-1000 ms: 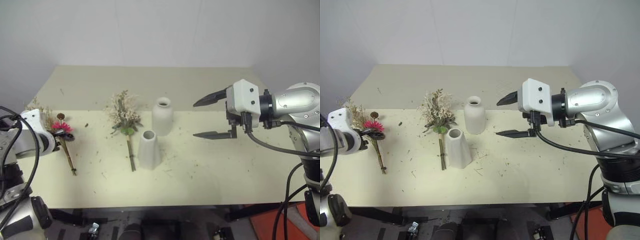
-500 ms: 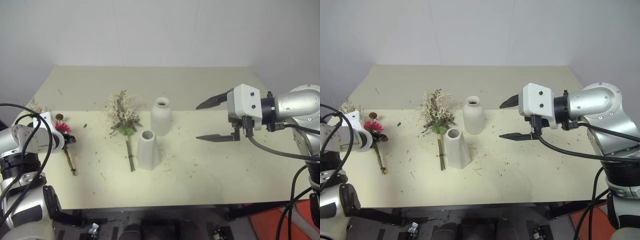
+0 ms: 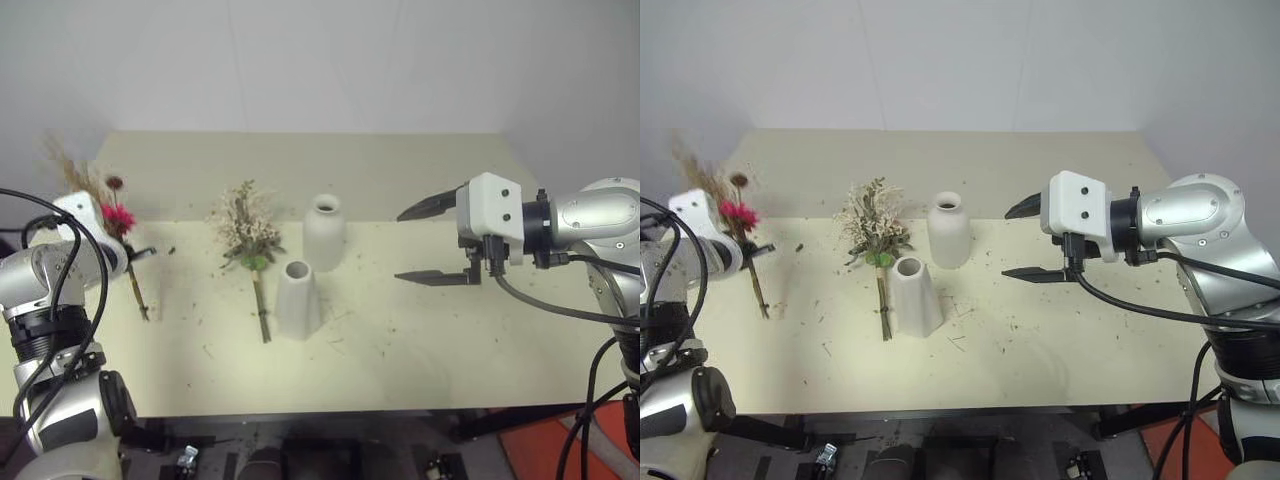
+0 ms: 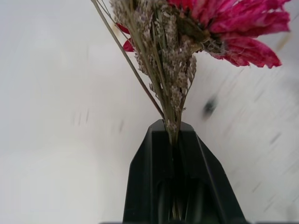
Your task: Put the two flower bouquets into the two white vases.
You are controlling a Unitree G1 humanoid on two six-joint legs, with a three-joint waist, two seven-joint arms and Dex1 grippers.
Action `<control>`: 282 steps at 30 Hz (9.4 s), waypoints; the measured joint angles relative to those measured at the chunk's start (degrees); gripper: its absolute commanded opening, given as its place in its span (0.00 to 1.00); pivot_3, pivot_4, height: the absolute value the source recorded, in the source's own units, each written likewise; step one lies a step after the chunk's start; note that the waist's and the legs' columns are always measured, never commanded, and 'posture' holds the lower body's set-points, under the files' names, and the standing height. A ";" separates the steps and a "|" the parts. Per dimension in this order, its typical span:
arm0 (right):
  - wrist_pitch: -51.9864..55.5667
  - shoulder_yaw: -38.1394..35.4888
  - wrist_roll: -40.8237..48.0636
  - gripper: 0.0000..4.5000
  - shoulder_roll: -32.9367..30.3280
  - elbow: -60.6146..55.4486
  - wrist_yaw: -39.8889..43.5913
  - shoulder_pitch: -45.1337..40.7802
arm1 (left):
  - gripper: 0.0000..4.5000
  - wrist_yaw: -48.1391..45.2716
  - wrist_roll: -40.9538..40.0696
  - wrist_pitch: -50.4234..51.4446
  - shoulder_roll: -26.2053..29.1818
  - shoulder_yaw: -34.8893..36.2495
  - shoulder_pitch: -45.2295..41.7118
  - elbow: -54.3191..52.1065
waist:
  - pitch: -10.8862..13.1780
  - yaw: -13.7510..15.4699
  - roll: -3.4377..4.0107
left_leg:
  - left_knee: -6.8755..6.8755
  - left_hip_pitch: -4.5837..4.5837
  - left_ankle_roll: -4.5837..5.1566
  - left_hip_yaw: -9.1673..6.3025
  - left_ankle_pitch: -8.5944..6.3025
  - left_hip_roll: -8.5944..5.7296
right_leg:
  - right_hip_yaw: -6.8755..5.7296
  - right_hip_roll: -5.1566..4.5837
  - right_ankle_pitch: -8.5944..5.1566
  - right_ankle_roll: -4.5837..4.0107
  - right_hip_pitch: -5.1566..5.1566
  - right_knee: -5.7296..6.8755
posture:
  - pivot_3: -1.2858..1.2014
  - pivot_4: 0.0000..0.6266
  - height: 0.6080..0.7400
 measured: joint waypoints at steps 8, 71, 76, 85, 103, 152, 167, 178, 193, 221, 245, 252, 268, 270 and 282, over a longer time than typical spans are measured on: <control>1.12 -3.38 -2.26 1.00 2.30 -1.02 -9.31 4.26 | 0.01 -17.54 1.55 -35.21 -6.02 -2.99 -14.59 15.53 | -0.01 0.98 -0.03 | 0.07 -0.04 -0.03 0.07 0.05 -0.23 | -0.10 -0.18 0.05 0.12 0.11 -0.12 | 0.52 0.24 1.00; 30.73 -19.74 7.04 1.00 0.27 -30.75 -32.97 24.14 | 0.06 -62.54 12.27 -70.11 -27.00 -6.48 -33.06 63.39 | 0.01 -0.23 -0.06 | 0.93 -0.75 0.39 -0.07 -0.18 -0.24 | -0.14 -0.11 0.10 0.58 -0.06 -0.13 | 0.52 0.24 1.00; 30.54 -18.95 7.01 1.00 0.27 -30.13 -32.94 24.05 | 0.38 -63.57 12.62 -70.06 -26.72 -6.13 -32.87 63.39 | 0.00 -0.23 -0.06 | 0.93 -0.75 0.39 -0.07 -0.18 -0.24 | -0.14 -0.11 0.09 0.58 -0.06 -0.13 | 0.52 0.24 1.00; 29.55 -17.96 6.82 1.00 0.27 -28.30 -32.83 23.99 | 1.00 -70.05 13.16 -69.51 -23.83 -7.50 -30.60 63.24 | 0.00 -0.26 -0.05 | 0.94 -0.74 0.39 -0.07 -0.18 -0.23 | -0.14 -0.10 0.10 0.58 -0.06 -0.10 | 0.52 0.24 1.00; 27.69 -15.86 6.43 1.00 -0.48 -25.90 -31.74 22.66 | 1.00 -77.17 13.03 -63.64 -9.56 -12.39 -15.59 37.99 | -0.02 -0.40 -0.01 | 0.94 -0.69 0.40 -0.08 -0.19 -0.14 | -0.10 -0.07 0.10 0.57 -0.05 -0.04 | 0.52 0.24 1.00; 23.46 -7.61 6.47 1.00 -3.56 -18.26 -23.76 13.45 | 0.02 -22.92 3.99 24.50 -16.45 -14.62 -8.89 11.10 | -0.02 -0.12 0.00 | 0.89 -0.42 0.33 -0.23 -0.17 -0.21 | -0.12 -0.08 0.10 0.50 0.13 -0.02 | 0.52 0.24 1.00; 23.46 -7.89 6.42 1.00 -3.44 -17.74 -24.08 13.85 | 0.02 -21.06 -0.56 -3.22 -15.25 3.11 -4.35 3.45 | -0.02 -0.18 0.00 | 0.87 -0.55 0.33 -0.21 -0.17 -0.20 | -0.14 -0.18 0.12 0.48 0.00 -0.04 | 0.52 0.24 1.00; 24.62 -17.52 10.99 1.00 -3.42 -19.17 -22.93 18.28 | 0.02 -47.97 -19.12 -13.55 -9.06 6.00 -12.21 3.40 | -0.02 0.62 0.00 | 0.93 -0.55 0.34 -0.18 -0.17 -0.28 | -0.20 -0.19 0.10 0.51 0.12 -0.13 | 0.52 0.24 1.00; 25.23 -35.77 23.68 1.00 -5.67 -25.07 -12.33 35.72 | 0.02 -77.80 -19.63 -15.31 -9.01 -13.47 -18.45 14.23 | -0.02 -0.34 0.00 | 0.95 -0.52 0.39 -0.13 -0.20 -0.21 | -0.12 -0.08 0.07 0.55 0.13 -0.10 | 0.52 0.24 1.00; 22.39 -34.49 19.49 1.00 -6.93 -23.66 -14.58 39.28 | 0.02 -84.49 -16.37 -17.73 -9.47 -20.39 -12.98 7.99 | -0.02 -0.21 0.00 | 0.95 -0.52 0.40 -0.10 -0.20 -0.17 | -0.08 -0.04 0.05 0.59 0.12 -0.11 | 0.52 0.24 1.00; 22.26 -34.54 19.93 1.00 -6.92 -23.94 -13.99 40.00 | 0.02 -88.47 -11.96 -27.04 -9.42 -24.37 -4.97 5.50 | -0.02 -0.17 0.00 | 0.95 -0.53 0.41 -0.10 -0.21 -0.16 | -0.08 -0.04 0.05 0.58 0.13 -0.12 | 0.52 0.24 1.00; 20.97 -37.27 23.97 1.00 -6.44 -23.77 -11.17 39.87 | 0.02 -88.55 -11.97 -27.49 -9.63 -24.40 -3.47 4.01 | -0.02 -0.22 0.00 | 0.95 -0.50 0.41 -0.10 -0.21 -0.15 | -0.08 -0.04 0.05 0.58 0.14 -0.11 | 0.52 0.24 1.00; 19.60 -36.80 23.98 1.00 -6.80 -22.70 -10.56 39.89 | 0.95 -90.24 -13.50 -25.76 -5.36 -24.95 -0.89 -1.36 | -0.02 -0.27 0.00 | 0.95 -0.49 0.41 -0.10 -0.21 -0.14 | -0.08 -0.03 0.05 0.58 0.13 -0.11 | 0.52 0.24 1.00; 19.26 -36.62 23.72 1.00 -6.84 -22.66 -10.56 39.89 | 0.99 -90.40 -12.69 -25.63 -3.23 -25.82 0.15 -2.27 | -0.02 -0.27 0.01 | 0.95 -0.47 0.41 -0.10 -0.21 -0.14 | -0.07 -0.03 0.04 0.59 0.14 -0.10 | 0.52 0.24 1.00; 18.19 -35.51 21.37 1.00 -7.03 -21.54 -10.34 40.33 | 0.99 -89.77 -10.93 -23.78 10.51 -23.34 7.27 -6.52 | -0.02 -0.29 0.02 | 0.94 -0.47 0.41 -0.08 -0.21 -0.08 | -0.07 -0.02 -0.09 0.78 0.11 -0.10 | 0.52 0.24 1.00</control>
